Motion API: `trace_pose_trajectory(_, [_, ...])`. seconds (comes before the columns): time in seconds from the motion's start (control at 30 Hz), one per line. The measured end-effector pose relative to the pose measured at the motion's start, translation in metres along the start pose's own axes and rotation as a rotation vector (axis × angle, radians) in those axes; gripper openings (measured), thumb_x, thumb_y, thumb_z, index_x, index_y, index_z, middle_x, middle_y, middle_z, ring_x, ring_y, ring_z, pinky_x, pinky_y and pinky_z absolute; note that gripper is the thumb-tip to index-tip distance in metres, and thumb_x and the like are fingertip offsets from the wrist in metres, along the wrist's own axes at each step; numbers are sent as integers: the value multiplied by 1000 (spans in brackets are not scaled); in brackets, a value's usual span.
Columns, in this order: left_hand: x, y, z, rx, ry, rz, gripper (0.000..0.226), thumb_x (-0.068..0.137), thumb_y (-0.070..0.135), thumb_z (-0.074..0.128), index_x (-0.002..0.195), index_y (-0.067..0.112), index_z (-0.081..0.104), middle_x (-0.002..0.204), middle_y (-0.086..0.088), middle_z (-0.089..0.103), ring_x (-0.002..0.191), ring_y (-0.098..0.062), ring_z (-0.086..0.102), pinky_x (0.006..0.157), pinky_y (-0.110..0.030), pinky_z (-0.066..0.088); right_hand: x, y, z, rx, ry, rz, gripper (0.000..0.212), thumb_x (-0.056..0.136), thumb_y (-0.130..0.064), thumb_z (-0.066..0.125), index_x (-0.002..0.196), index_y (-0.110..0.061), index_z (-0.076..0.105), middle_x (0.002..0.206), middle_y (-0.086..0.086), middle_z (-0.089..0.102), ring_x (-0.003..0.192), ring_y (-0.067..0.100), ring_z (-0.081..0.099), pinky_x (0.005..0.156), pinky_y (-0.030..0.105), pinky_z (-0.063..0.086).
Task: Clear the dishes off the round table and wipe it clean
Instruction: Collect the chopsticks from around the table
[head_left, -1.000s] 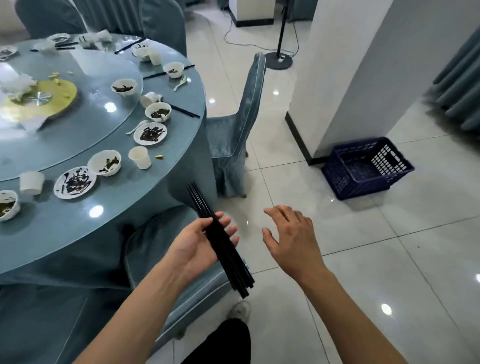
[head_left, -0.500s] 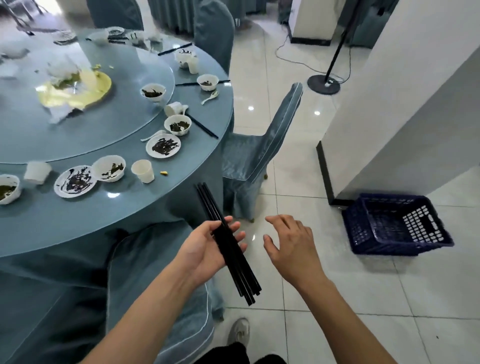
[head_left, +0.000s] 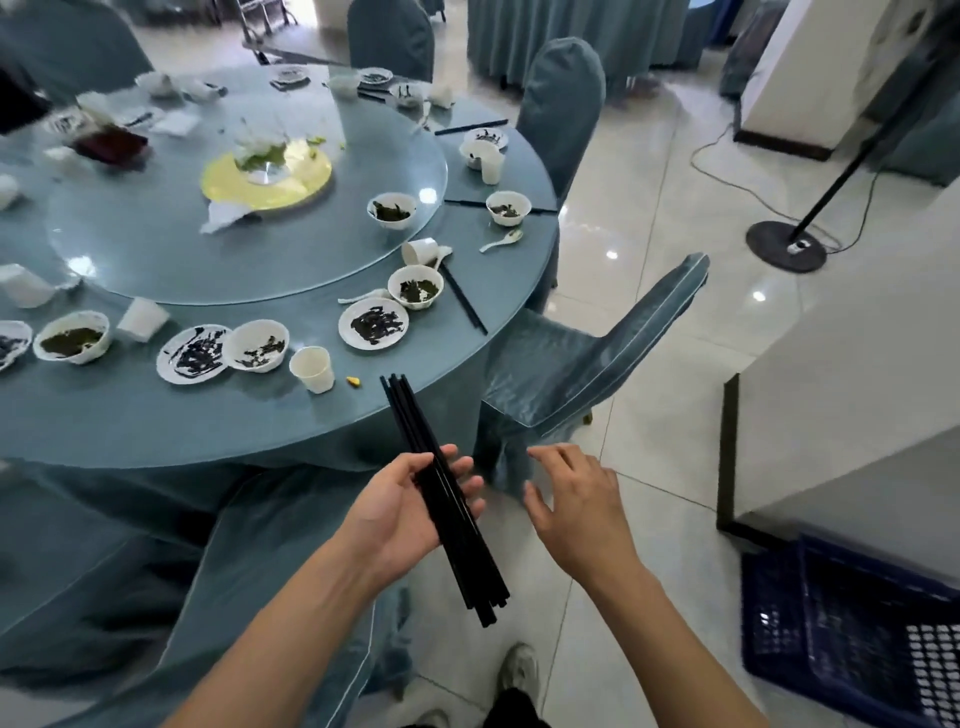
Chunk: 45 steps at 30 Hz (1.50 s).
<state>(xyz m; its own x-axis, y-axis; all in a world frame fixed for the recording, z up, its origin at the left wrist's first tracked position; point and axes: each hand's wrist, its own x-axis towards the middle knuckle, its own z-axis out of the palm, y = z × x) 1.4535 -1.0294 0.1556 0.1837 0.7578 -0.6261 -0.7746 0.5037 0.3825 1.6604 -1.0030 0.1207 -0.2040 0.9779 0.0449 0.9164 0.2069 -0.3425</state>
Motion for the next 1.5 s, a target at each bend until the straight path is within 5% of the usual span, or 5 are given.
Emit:
trace_pose_trajectory(0.53, [128,50,42,-195,151,159,28,91,18,51,112,7,64,101,-14,70,87,-33,69,89,-50,53,231,45,19,-58,-169,-216,35,97,-38,52,130,-26,54,122,-1,58,109,22,56,96,41,42])
trace_pose_trajectory(1.2, [254,182,58,-274,295,224,27,97,17,47,114,5,63,96,-16,68,84,-34,65,80,-48,55,477,3,138,-207,-416,-78,46,93,-62,48,103,-18,53,105,4,66,99,28,63,83,39,44])
trace_pose_trajectory(1.5, [271,185,53,-296,375,223,30,97,17,48,120,4,63,99,-18,69,84,-34,68,84,-50,53,507,10,161,-142,-540,193,23,99,-25,48,112,-9,59,115,9,66,104,31,64,92,39,48])
